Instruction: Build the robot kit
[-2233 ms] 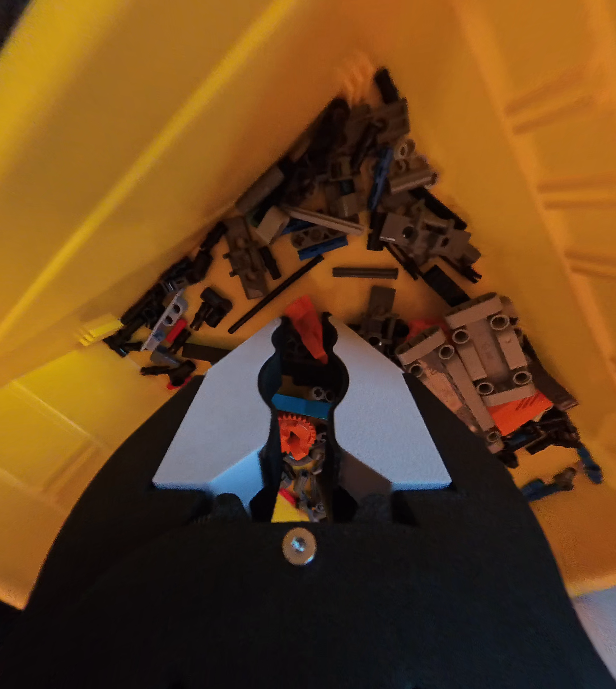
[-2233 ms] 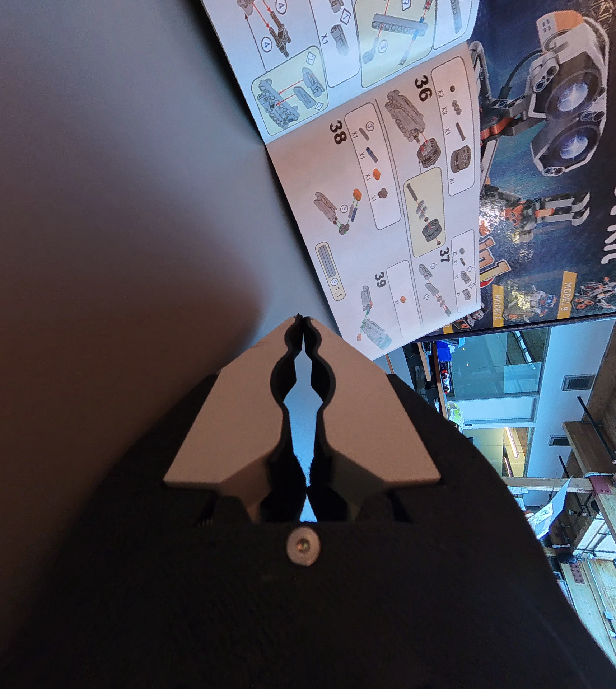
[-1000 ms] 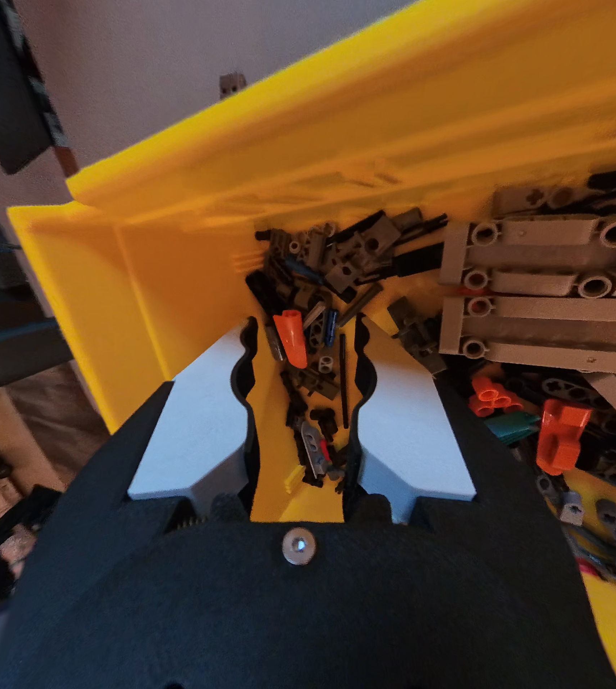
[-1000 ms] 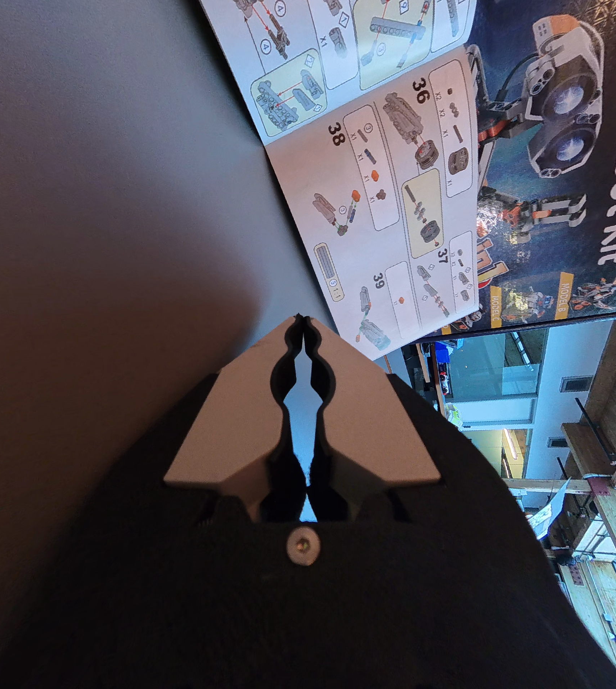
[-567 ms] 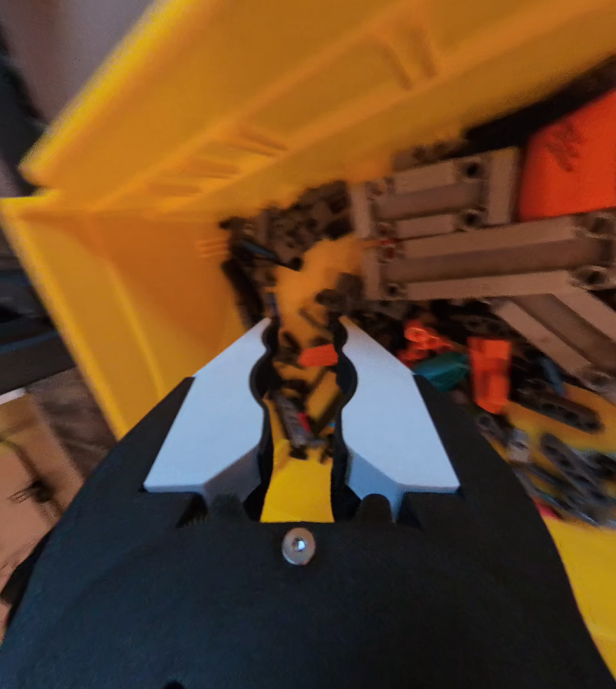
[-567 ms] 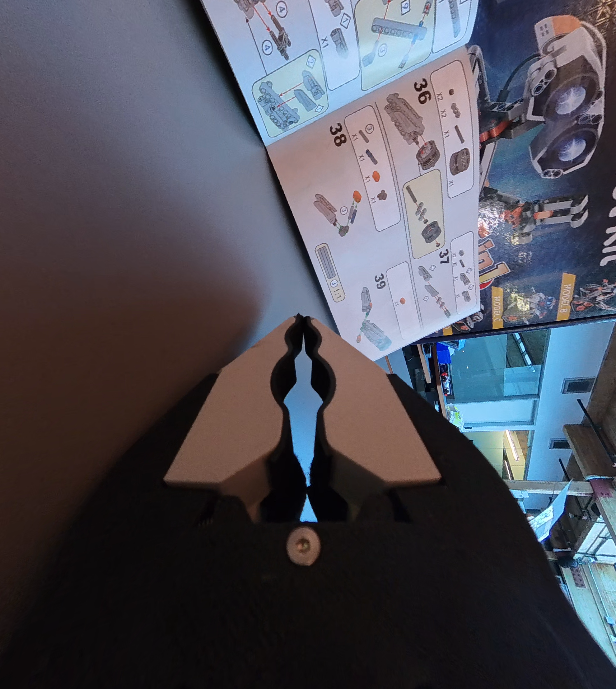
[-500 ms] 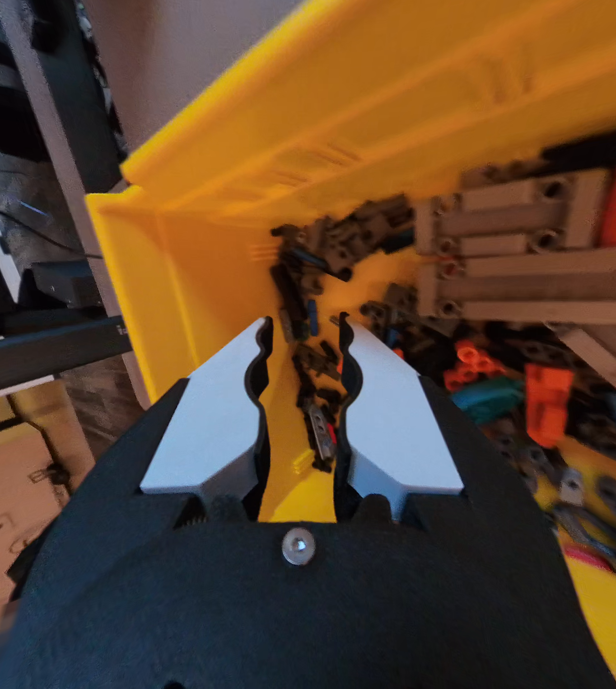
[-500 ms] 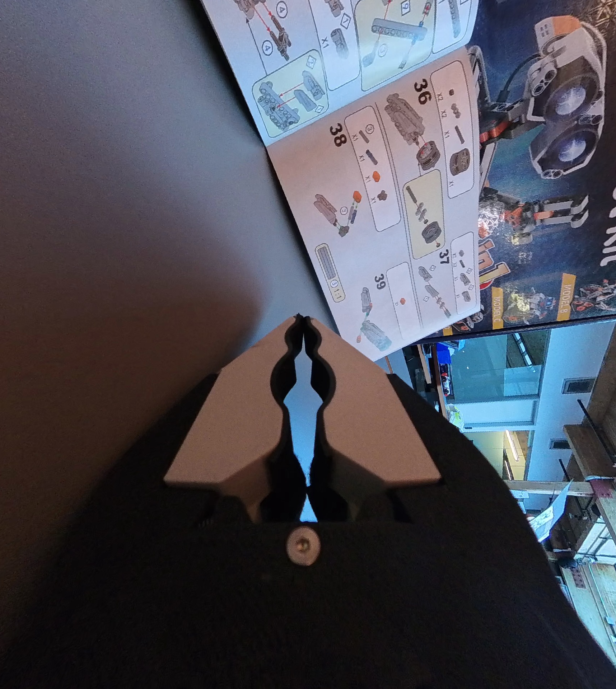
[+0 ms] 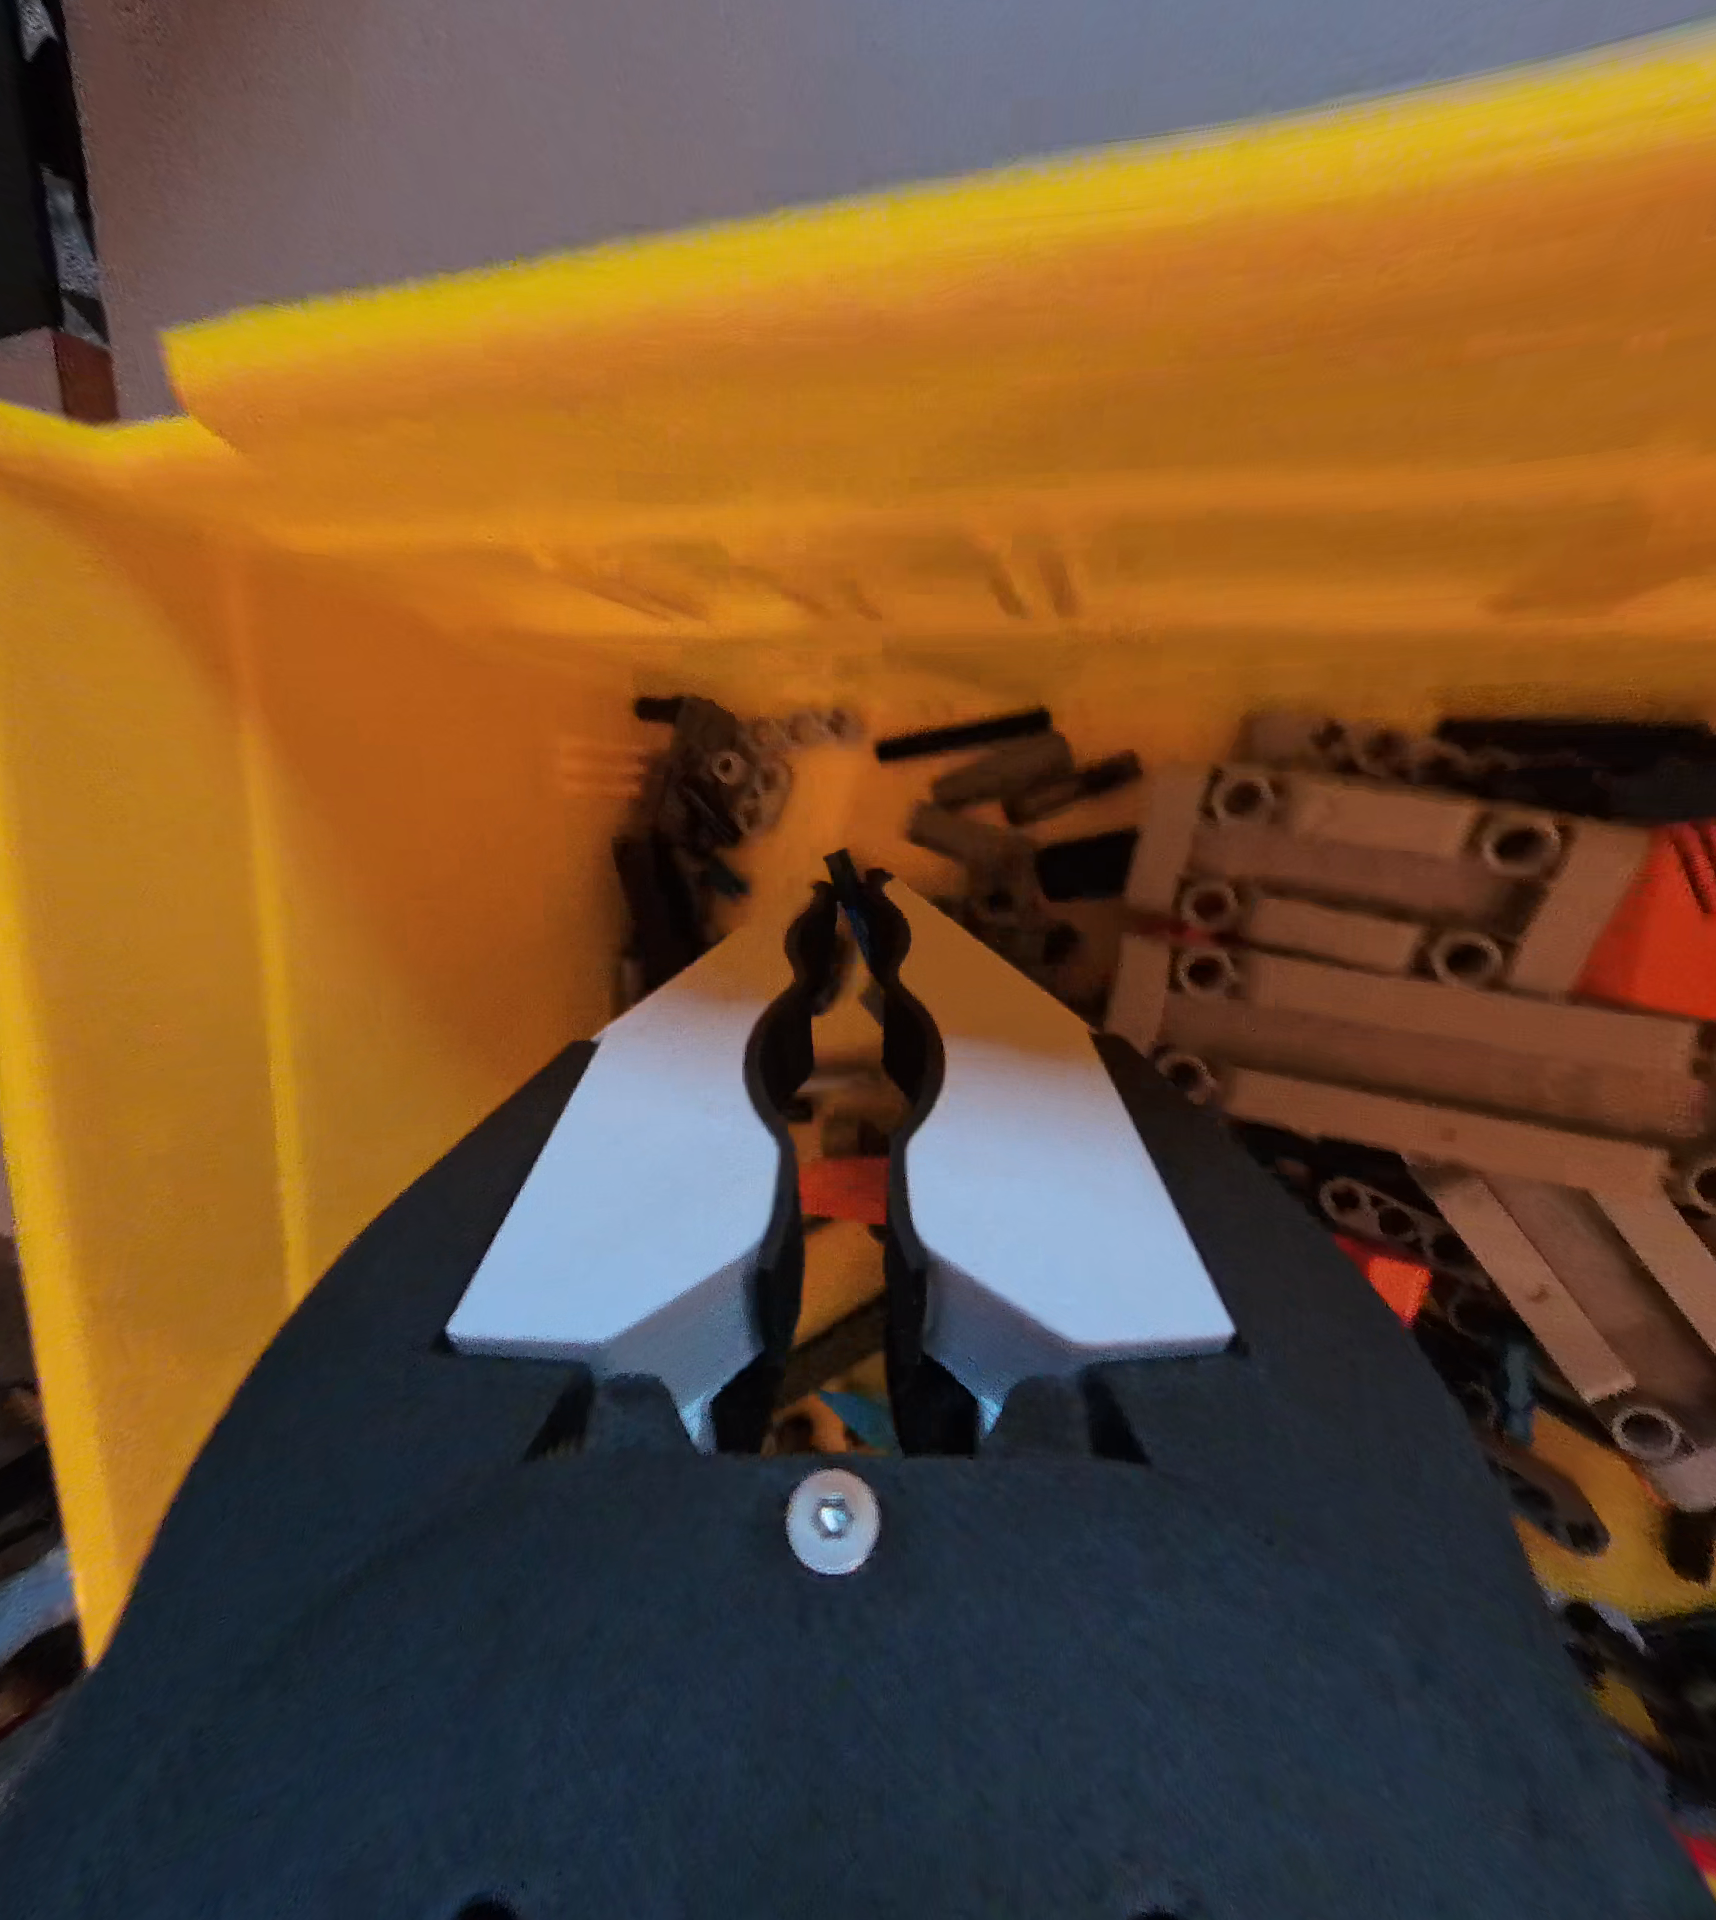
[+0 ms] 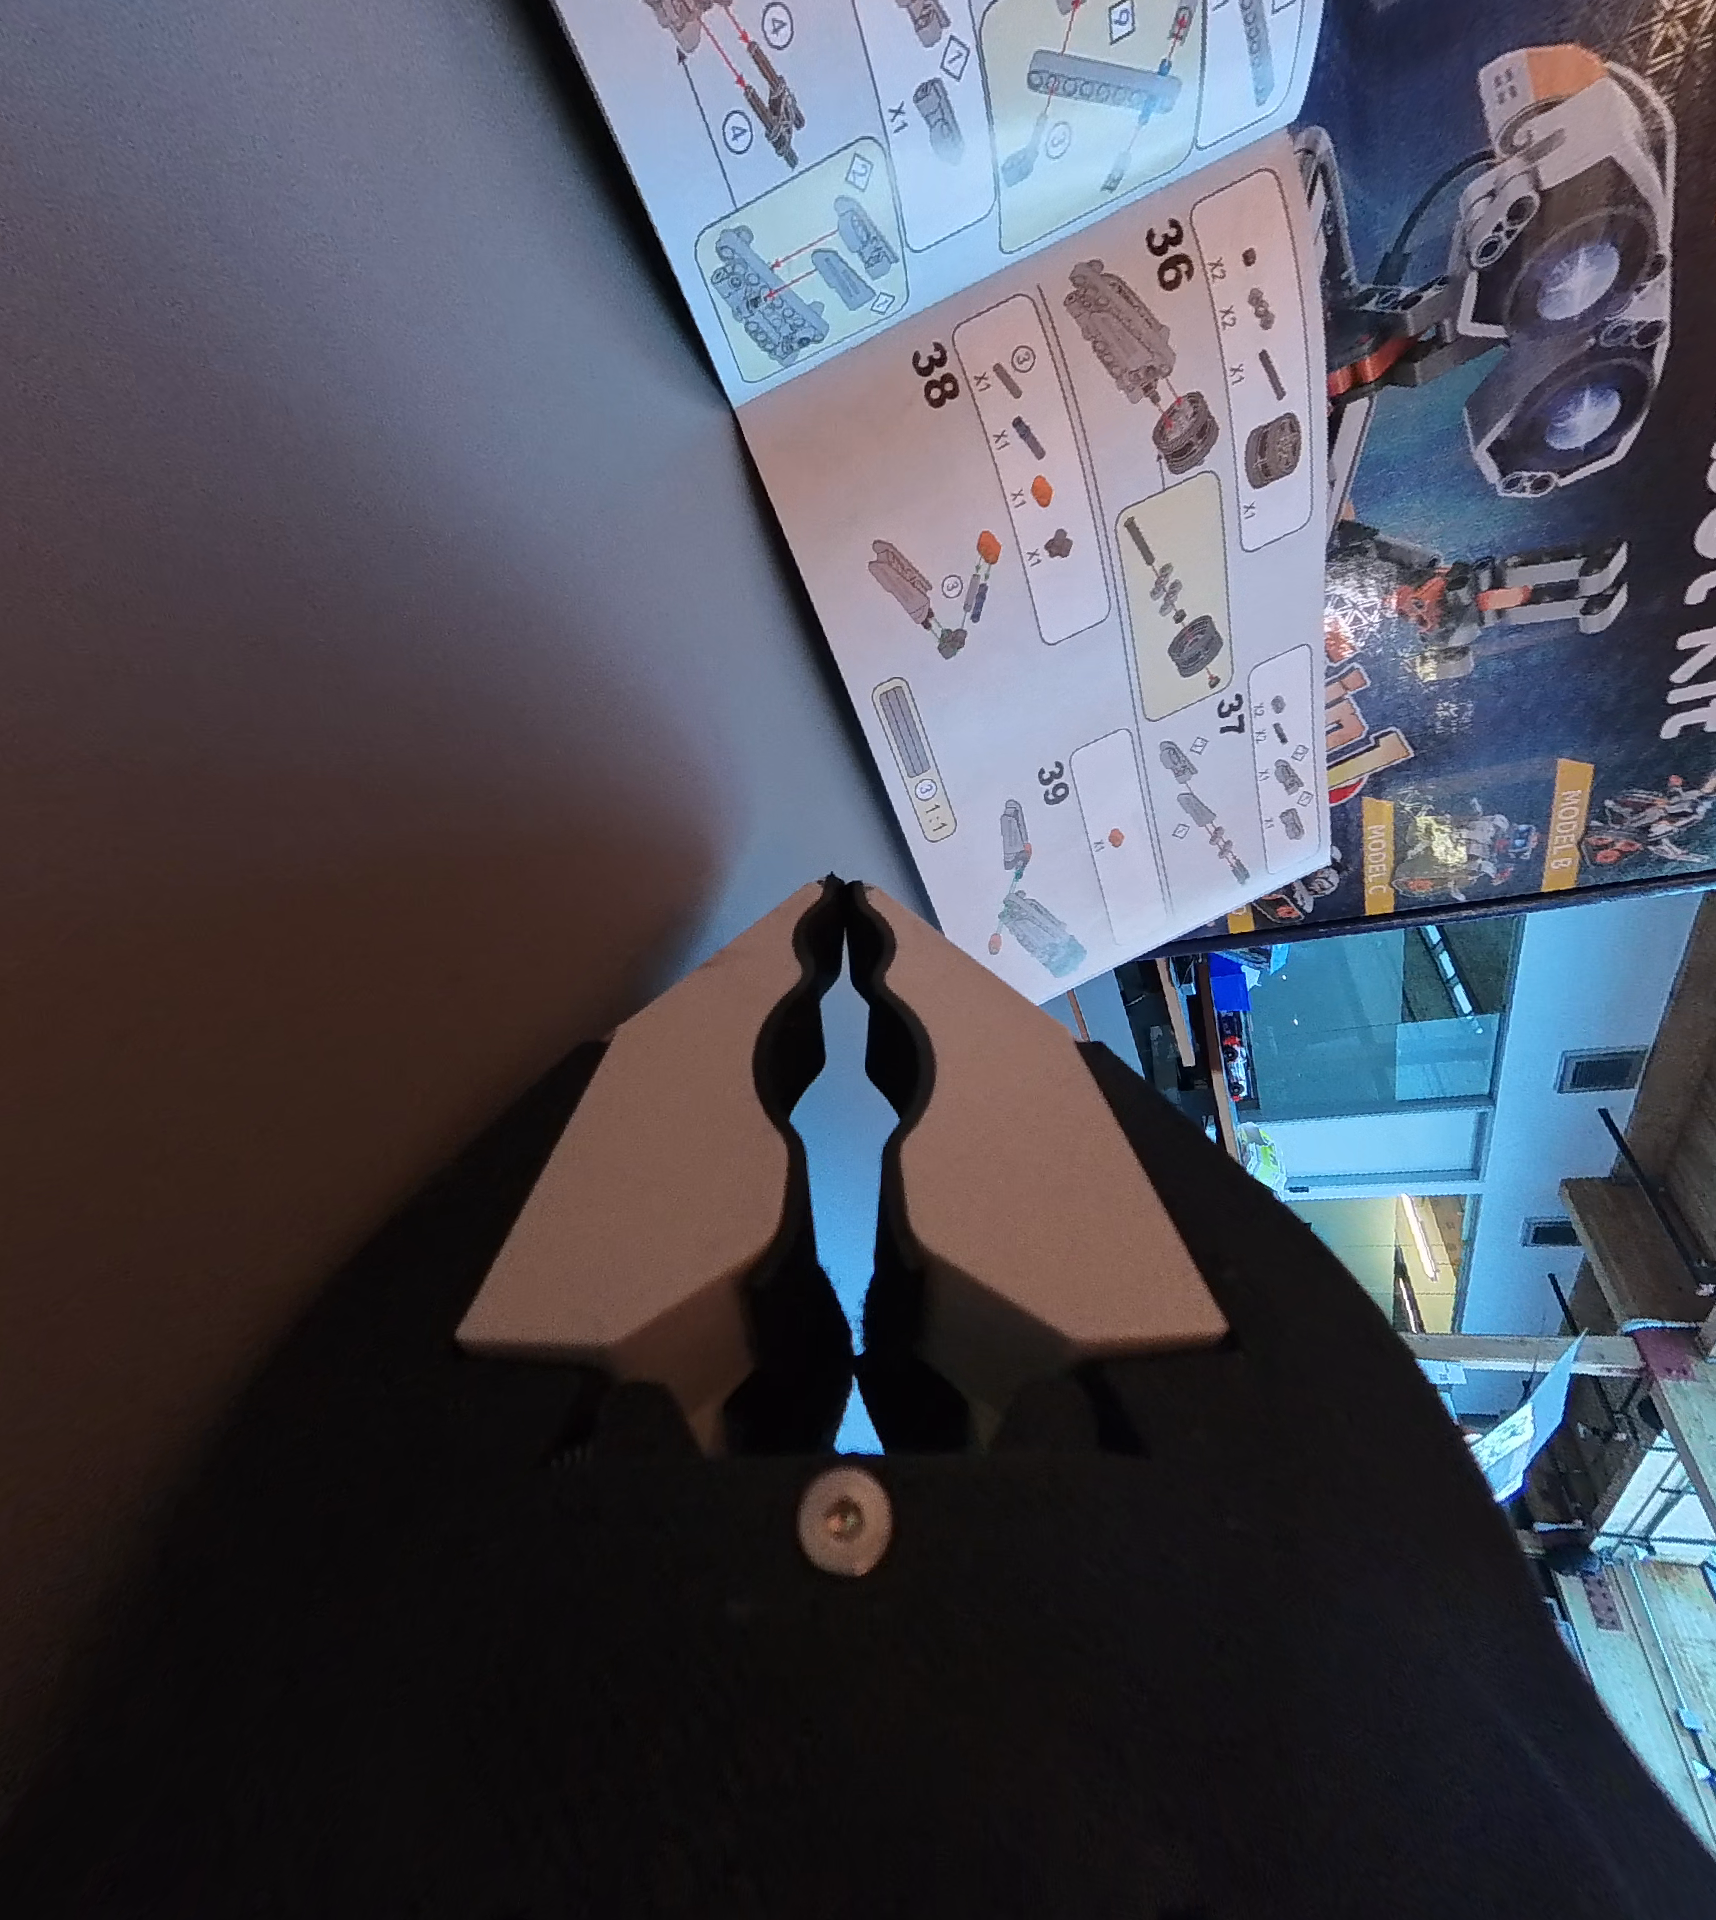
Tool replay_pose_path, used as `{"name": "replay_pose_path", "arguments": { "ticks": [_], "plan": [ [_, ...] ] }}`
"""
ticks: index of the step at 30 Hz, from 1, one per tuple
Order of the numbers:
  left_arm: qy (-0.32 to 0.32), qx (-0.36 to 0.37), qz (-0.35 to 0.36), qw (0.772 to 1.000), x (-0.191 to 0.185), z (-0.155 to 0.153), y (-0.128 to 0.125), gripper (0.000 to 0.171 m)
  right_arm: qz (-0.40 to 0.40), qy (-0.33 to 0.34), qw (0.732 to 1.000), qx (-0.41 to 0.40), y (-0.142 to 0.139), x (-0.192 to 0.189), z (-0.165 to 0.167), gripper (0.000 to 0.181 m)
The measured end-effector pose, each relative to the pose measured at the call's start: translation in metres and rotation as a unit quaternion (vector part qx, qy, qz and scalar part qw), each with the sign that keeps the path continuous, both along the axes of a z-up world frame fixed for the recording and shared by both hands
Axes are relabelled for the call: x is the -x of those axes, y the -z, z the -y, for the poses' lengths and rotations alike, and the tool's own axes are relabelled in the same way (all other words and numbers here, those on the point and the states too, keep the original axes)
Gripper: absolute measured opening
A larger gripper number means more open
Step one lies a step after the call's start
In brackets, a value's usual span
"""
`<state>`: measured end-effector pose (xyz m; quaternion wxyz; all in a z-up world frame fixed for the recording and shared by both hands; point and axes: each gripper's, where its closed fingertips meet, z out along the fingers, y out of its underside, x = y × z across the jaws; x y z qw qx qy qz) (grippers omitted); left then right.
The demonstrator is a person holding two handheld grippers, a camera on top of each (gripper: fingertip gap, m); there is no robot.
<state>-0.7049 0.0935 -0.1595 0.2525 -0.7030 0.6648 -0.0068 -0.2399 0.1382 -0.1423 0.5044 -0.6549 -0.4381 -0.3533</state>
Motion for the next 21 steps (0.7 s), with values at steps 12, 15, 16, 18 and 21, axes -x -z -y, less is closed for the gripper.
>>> {"name": "replay_pose_path", "arguments": {
  "ticks": [12,15,16,18,21],
  "plan": [
    [-0.059,-0.094,0.025,0.994,-0.017,-0.043,-0.022,0.007,0.001,0.009,1.000,-0.005,-0.001,-0.002,-0.001,0.000],
    [-0.056,-0.107,0.035,0.992,-0.022,-0.043,-0.020,0.010,0.001,0.010,1.000,-0.005,-0.001,-0.002,-0.001,0.000],
    [-0.060,-0.097,0.038,0.993,-0.021,-0.042,-0.019,0.014,0.001,0.010,1.000,-0.005,-0.001,-0.002,-0.001,0.000],
    [-0.067,-0.042,0.029,0.996,-0.017,-0.030,-0.010,0.000,0.001,0.010,1.000,-0.004,-0.001,-0.002,-0.001,0.000],
    [-0.098,-0.028,0.007,0.995,-0.003,-0.025,-0.002,0.003,0.001,0.010,1.000,-0.004,-0.001,-0.002,-0.001,0.000]
  ]
}}
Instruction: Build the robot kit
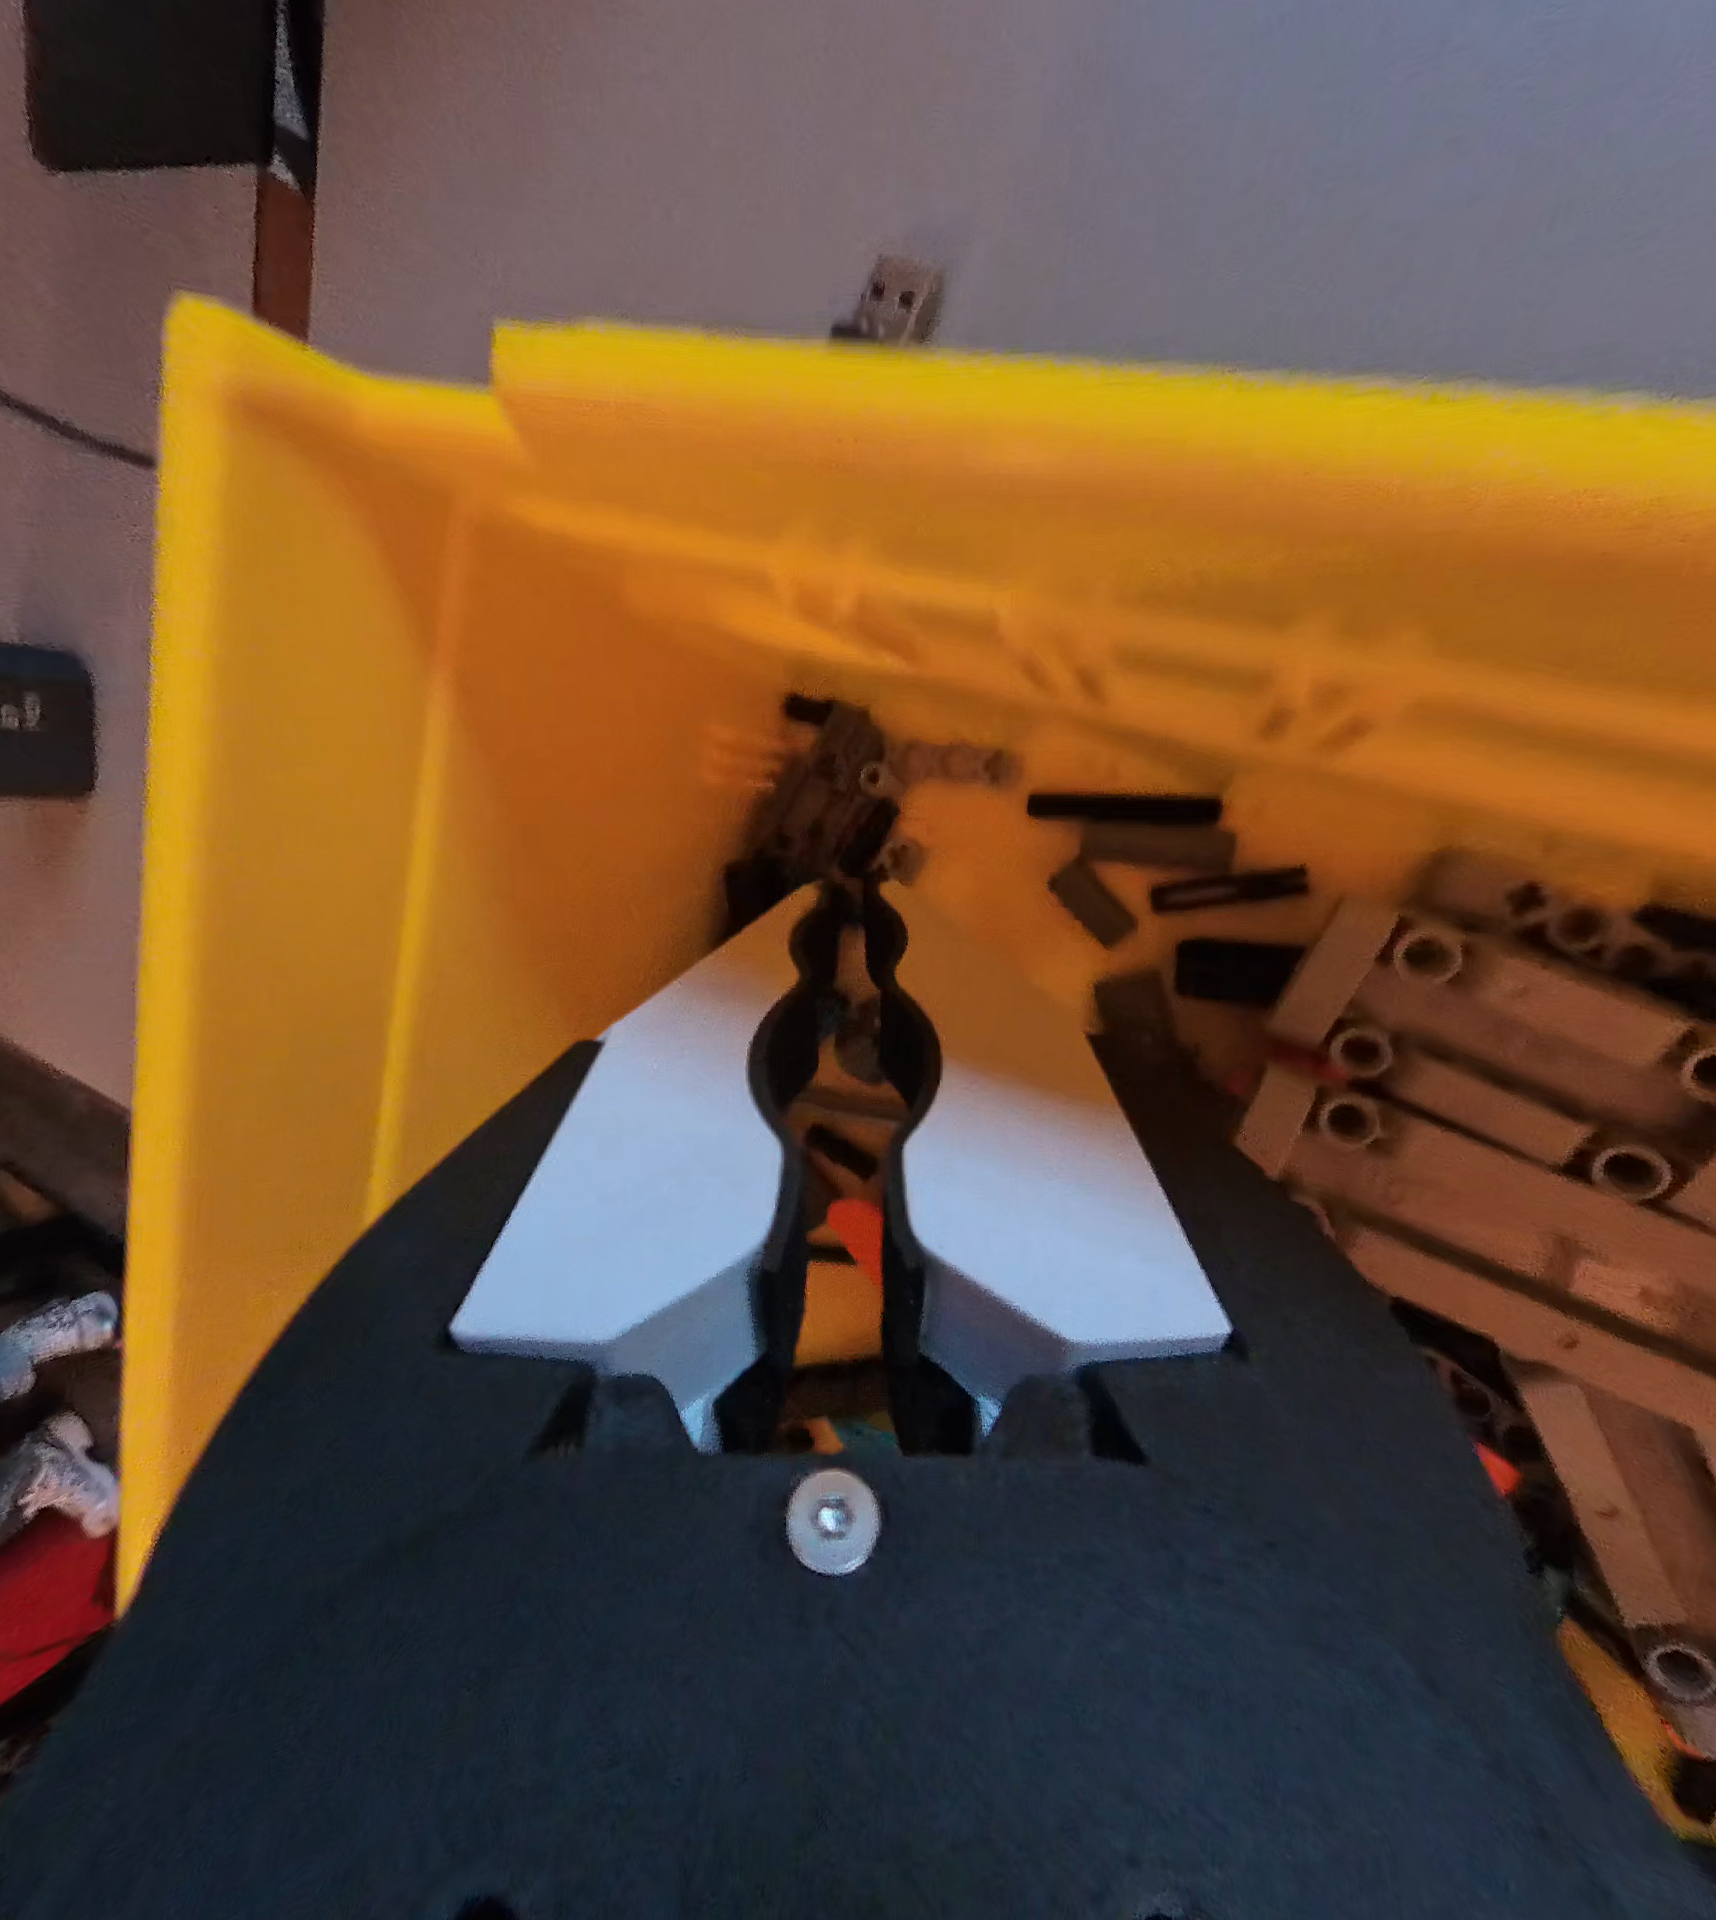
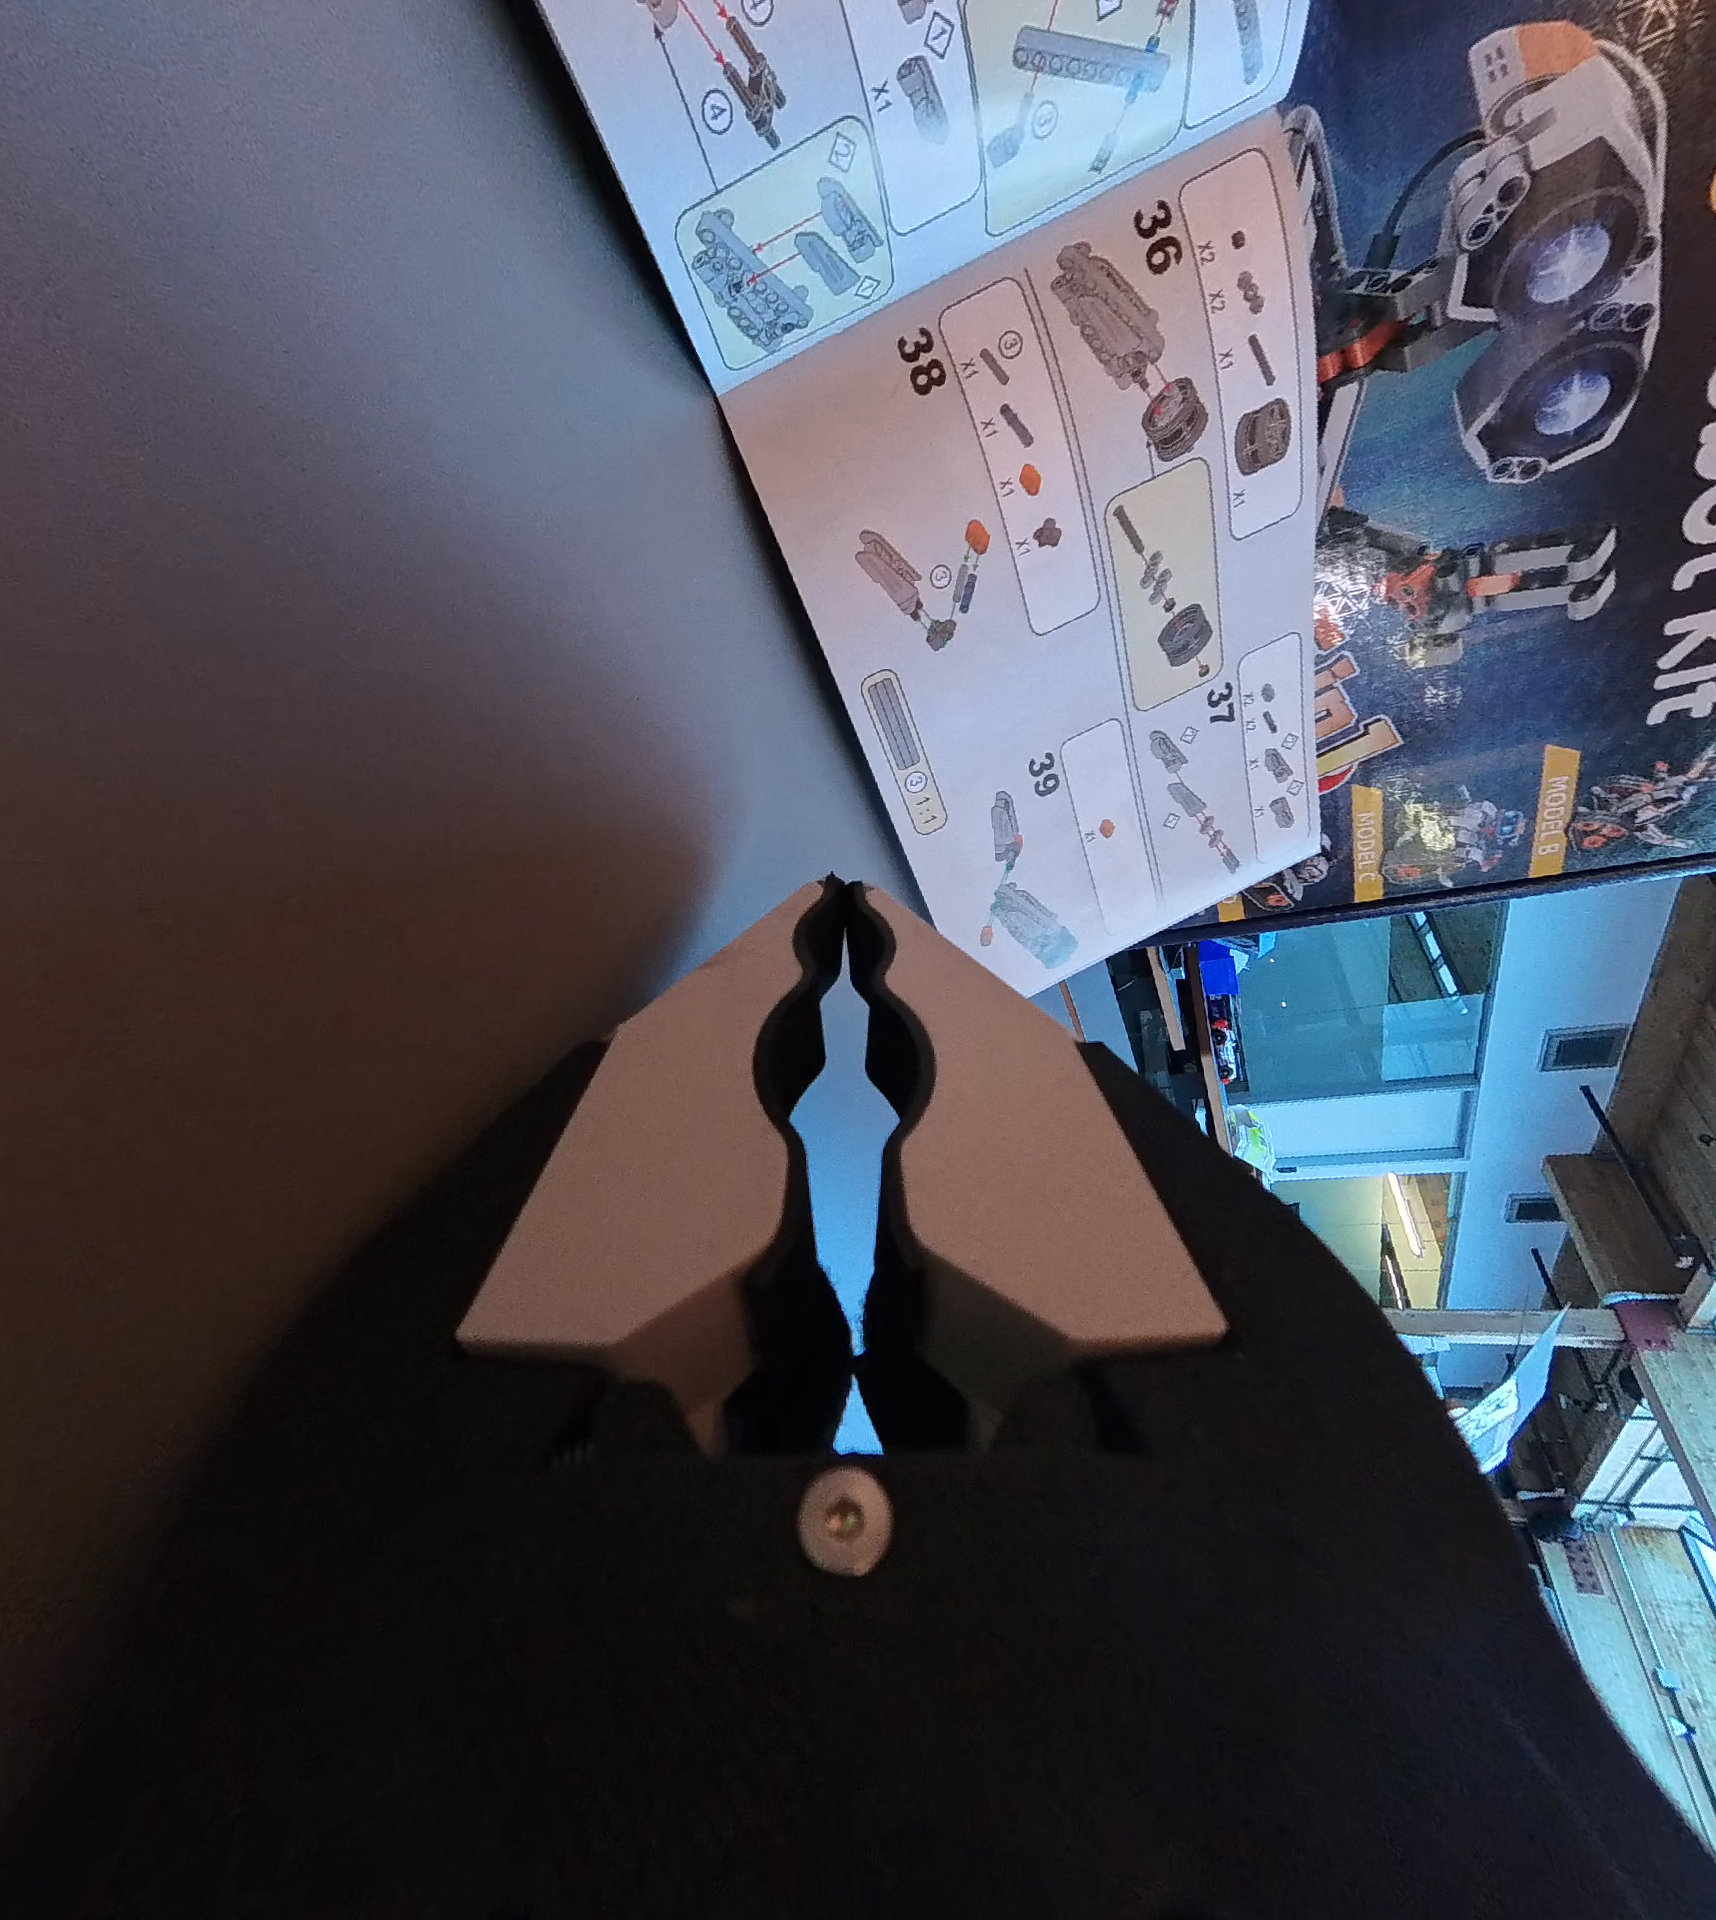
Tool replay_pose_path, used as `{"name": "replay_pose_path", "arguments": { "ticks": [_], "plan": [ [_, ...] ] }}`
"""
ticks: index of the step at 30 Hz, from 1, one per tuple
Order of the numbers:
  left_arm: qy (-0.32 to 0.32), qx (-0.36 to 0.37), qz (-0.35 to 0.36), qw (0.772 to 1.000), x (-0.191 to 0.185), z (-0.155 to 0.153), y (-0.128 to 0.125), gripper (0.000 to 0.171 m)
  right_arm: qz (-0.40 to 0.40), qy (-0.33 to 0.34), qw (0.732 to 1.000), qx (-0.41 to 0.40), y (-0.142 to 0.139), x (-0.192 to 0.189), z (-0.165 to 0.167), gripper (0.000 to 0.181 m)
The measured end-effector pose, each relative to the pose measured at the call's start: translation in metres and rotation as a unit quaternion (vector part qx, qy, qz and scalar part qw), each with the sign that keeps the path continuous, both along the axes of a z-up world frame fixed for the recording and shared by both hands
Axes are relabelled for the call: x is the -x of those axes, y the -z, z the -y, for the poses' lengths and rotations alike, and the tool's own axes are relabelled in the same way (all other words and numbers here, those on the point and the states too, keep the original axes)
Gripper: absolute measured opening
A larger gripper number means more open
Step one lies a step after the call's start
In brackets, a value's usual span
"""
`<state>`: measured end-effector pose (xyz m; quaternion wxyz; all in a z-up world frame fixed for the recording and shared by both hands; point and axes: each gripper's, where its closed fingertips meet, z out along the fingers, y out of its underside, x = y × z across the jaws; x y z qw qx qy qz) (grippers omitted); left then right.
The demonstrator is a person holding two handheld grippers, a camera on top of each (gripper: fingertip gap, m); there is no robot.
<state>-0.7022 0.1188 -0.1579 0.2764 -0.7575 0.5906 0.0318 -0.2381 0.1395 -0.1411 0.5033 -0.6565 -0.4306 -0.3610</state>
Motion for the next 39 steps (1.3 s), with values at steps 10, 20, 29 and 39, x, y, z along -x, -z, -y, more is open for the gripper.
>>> {"name": "replay_pose_path", "arguments": {
  "ticks": [10,20,29,39],
  "plan": [
    [0.006,-0.021,0.055,0.998,-0.018,-0.011,-0.009,0.012,0.000,0.001,1.000,0.000,0.000,0.000,0.000,0.000],
    [-0.062,0.180,0.035,0.981,-0.006,0.021,0.000,0.000,0.000,0.001,1.000,0.001,0.000,0.000,0.000,0.000],
    [-0.153,0.117,-0.028,0.981,0.044,0.005,-0.026,0.000,-0.001,0.001,1.000,0.002,0.000,0.000,0.000,0.000],
    [-0.326,0.247,0.060,0.911,0.048,0.017,0.006,0.000,-0.001,0.001,1.000,0.002,0.001,0.000,0.000,0.000]
  ]
}}
